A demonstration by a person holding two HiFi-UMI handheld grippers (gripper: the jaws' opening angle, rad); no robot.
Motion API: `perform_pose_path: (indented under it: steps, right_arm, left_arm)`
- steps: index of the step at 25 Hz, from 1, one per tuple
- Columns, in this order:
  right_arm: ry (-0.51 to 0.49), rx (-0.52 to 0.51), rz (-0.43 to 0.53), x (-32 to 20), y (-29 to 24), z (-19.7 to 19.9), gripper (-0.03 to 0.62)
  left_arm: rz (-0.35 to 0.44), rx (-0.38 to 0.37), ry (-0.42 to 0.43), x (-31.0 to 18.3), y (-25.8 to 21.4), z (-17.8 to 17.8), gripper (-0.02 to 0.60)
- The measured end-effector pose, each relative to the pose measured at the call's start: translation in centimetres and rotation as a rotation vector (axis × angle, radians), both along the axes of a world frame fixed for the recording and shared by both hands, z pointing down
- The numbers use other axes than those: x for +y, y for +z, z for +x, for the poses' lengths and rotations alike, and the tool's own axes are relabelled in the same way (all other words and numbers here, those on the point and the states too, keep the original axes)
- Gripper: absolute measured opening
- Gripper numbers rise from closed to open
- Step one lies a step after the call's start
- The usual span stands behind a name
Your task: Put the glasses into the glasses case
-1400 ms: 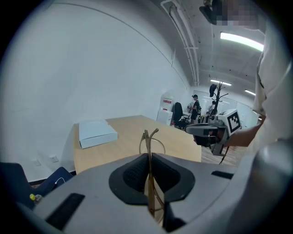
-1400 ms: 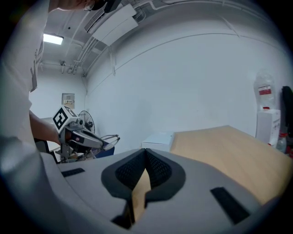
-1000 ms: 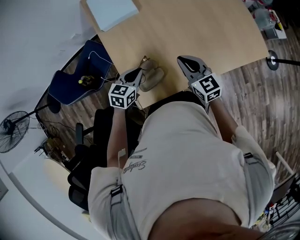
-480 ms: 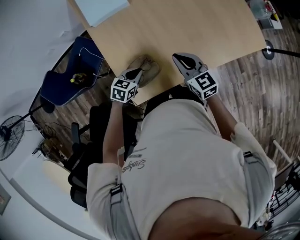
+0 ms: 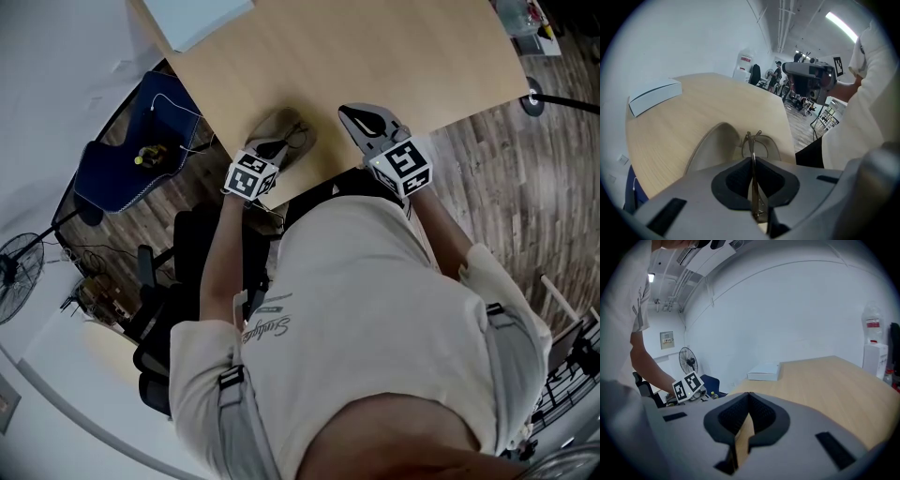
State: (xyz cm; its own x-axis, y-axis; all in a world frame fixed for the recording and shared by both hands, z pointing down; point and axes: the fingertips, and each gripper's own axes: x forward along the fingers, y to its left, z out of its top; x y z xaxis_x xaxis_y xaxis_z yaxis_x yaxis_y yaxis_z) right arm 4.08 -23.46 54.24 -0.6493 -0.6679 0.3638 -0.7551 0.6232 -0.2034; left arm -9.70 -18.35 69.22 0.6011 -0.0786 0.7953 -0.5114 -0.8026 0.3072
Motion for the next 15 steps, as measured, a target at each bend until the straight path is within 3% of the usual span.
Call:
perform_pose_path:
  steps: [5, 15]
  right_arm:
    - [-0.021, -0.001, -0.008, -0.1, 0.2, -0.5, -0.006]
    - [-0.046, -0.002, -0.017, -0.1, 0.7, -0.9, -0.006]
  left_arm:
    - [-0.046, -0.002, 0.044, 1.1, 0.9, 0.5, 0.026]
    - [-0.082, -0.027, 0.018, 1.5, 2.0, 0.4, 0.026]
